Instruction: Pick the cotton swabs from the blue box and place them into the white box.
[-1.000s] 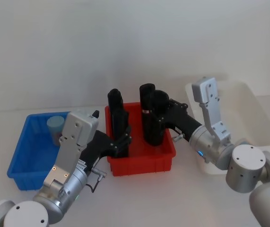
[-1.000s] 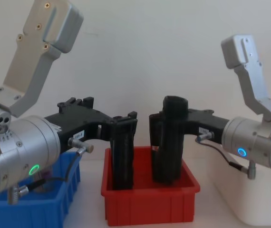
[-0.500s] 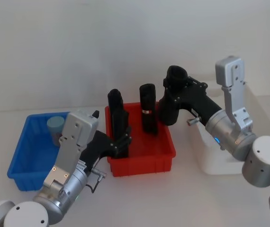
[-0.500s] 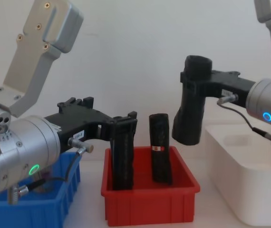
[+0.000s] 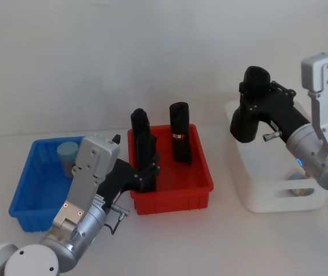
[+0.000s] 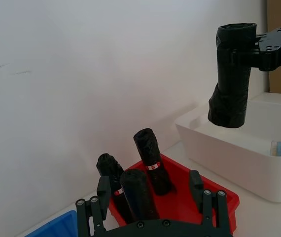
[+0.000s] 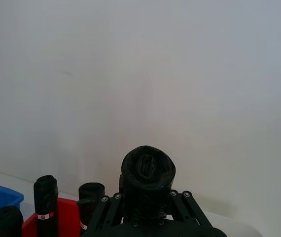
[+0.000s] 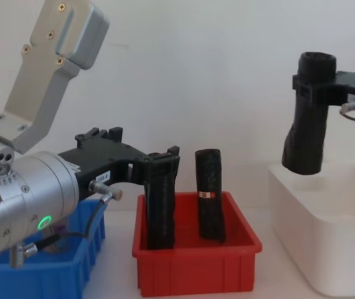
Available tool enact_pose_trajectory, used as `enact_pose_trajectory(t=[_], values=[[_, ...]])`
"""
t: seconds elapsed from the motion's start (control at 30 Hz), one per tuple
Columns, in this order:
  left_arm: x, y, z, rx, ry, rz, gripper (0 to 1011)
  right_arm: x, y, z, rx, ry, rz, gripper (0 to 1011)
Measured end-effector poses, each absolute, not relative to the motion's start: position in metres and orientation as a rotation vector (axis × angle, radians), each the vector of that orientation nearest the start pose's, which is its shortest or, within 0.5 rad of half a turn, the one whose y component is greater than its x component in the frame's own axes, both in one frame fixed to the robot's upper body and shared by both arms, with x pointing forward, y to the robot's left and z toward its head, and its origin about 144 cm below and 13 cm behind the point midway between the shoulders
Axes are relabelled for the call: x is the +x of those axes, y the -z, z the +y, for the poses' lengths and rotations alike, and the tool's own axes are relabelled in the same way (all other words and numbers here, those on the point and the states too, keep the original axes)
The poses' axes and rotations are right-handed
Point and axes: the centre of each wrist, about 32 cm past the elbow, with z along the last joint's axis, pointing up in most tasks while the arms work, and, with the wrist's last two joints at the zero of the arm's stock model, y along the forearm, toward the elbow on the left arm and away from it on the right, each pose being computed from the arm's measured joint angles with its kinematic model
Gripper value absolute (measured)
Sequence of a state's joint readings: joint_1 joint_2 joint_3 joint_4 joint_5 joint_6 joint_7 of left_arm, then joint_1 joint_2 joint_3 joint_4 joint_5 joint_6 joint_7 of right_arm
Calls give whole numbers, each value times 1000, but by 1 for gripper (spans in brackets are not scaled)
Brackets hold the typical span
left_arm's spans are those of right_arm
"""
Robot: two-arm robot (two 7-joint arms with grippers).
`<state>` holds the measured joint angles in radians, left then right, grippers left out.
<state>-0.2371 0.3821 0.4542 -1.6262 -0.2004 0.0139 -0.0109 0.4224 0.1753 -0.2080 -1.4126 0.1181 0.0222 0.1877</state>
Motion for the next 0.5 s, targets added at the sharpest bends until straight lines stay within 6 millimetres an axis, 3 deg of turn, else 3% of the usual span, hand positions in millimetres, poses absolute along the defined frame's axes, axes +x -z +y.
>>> enact_pose_trajectory(t=[0.37, 0.5], values=[[492, -1204, 198, 61, -1124, -268, 999, 554, -1250, -244, -2, 1296, -224, 352], [492, -1204, 198, 61, -1124, -268, 1000, 552, -1248, -248, -14, 1306, -215, 440]])
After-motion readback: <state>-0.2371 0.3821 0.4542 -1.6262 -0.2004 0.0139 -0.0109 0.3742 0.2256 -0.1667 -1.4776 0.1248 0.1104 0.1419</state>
